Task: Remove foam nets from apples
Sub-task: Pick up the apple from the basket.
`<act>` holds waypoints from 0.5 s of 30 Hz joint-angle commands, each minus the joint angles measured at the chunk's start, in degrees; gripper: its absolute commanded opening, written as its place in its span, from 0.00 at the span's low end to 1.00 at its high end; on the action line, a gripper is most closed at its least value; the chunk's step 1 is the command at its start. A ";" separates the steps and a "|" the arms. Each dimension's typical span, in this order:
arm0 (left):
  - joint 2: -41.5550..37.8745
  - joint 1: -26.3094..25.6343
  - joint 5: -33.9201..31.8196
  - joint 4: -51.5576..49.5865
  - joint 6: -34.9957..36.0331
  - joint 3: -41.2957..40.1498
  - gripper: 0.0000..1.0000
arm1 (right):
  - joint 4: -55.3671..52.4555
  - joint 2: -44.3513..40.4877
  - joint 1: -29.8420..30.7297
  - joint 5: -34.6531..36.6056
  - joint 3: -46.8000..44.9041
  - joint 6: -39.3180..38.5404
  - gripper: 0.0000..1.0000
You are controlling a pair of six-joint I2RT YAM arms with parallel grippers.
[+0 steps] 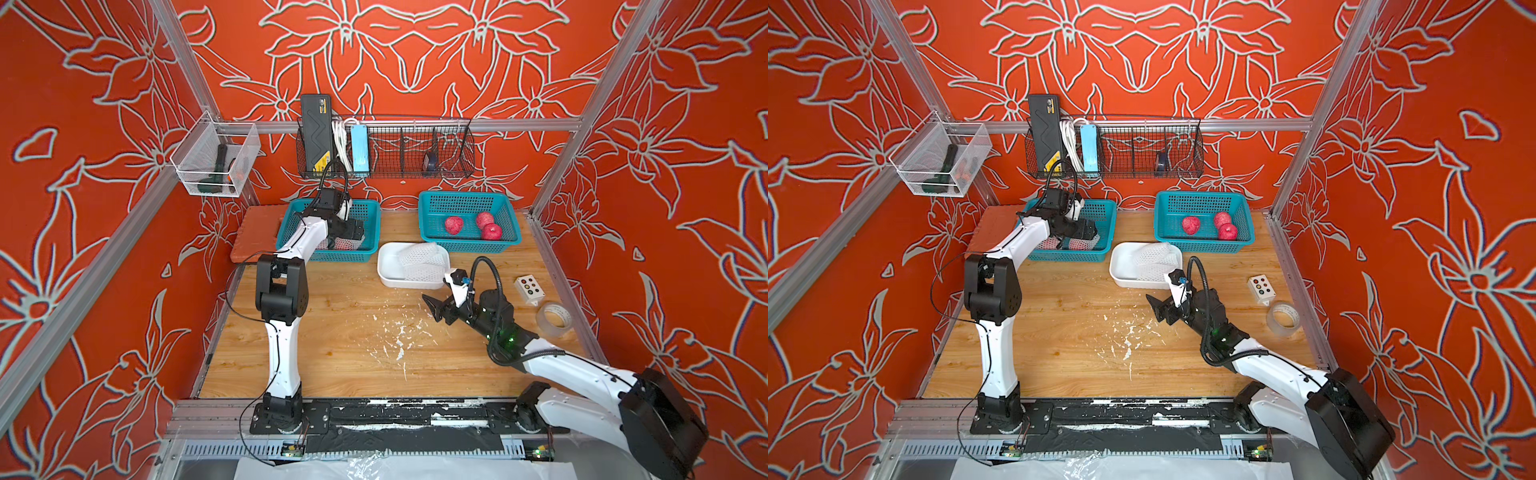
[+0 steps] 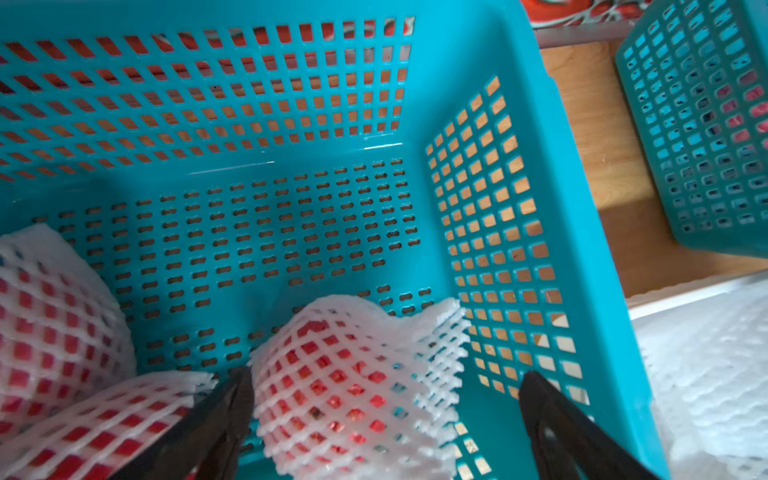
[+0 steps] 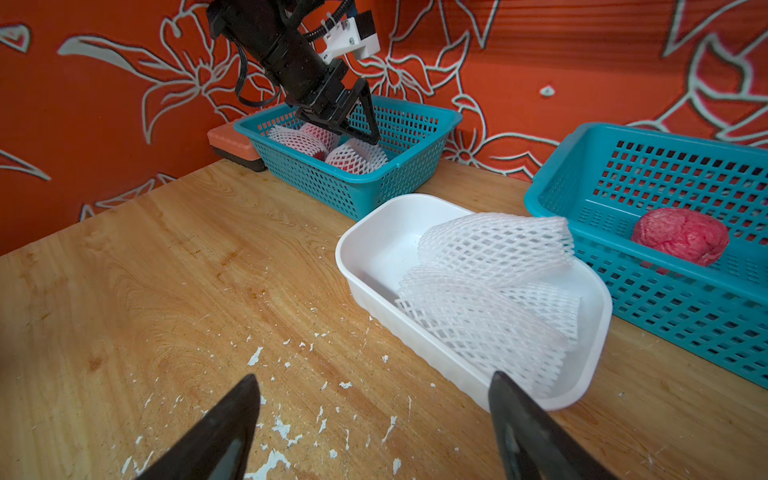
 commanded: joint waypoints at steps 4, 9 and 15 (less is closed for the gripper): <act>3.60 0.87 -0.35 -4.12 0.90 0.44 0.97 | 1.46 -1.02 0.45 1.33 -0.44 0.15 0.86; 5.08 1.62 -1.04 -3.40 -0.01 0.30 0.97 | 1.29 -1.33 0.46 1.49 -0.57 0.25 0.86; 7.65 1.63 -0.21 -2.52 -0.03 1.38 0.98 | 1.04 -1.28 0.46 2.07 -0.60 0.16 0.87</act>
